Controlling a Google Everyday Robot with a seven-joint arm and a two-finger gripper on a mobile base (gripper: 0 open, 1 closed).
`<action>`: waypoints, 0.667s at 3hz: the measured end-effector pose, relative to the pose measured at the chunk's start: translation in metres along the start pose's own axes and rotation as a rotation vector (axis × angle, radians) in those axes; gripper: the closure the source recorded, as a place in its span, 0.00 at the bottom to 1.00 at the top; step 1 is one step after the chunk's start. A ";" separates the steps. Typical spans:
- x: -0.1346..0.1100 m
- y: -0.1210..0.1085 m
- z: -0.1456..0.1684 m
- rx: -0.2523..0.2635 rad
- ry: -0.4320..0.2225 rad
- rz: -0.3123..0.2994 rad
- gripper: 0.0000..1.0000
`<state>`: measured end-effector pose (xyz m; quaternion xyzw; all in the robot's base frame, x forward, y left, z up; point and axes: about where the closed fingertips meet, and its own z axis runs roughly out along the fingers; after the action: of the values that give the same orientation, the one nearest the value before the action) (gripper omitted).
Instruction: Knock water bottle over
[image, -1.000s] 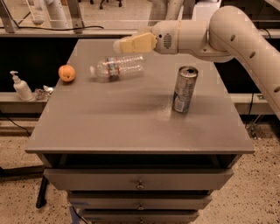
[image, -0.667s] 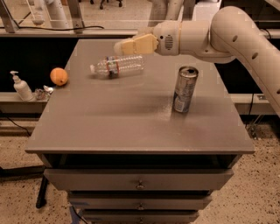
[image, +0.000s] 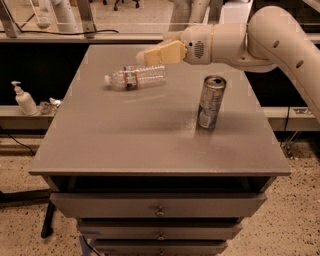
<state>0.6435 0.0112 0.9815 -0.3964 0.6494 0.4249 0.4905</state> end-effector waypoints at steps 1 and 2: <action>0.002 -0.010 -0.026 0.031 0.038 -0.049 0.00; 0.002 -0.010 -0.026 0.031 0.038 -0.049 0.00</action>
Offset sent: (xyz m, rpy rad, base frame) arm 0.0041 -0.0556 0.0042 -0.0958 -0.0670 -0.0383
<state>0.6447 -0.0167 0.9824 -0.4126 0.6551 0.3949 0.4946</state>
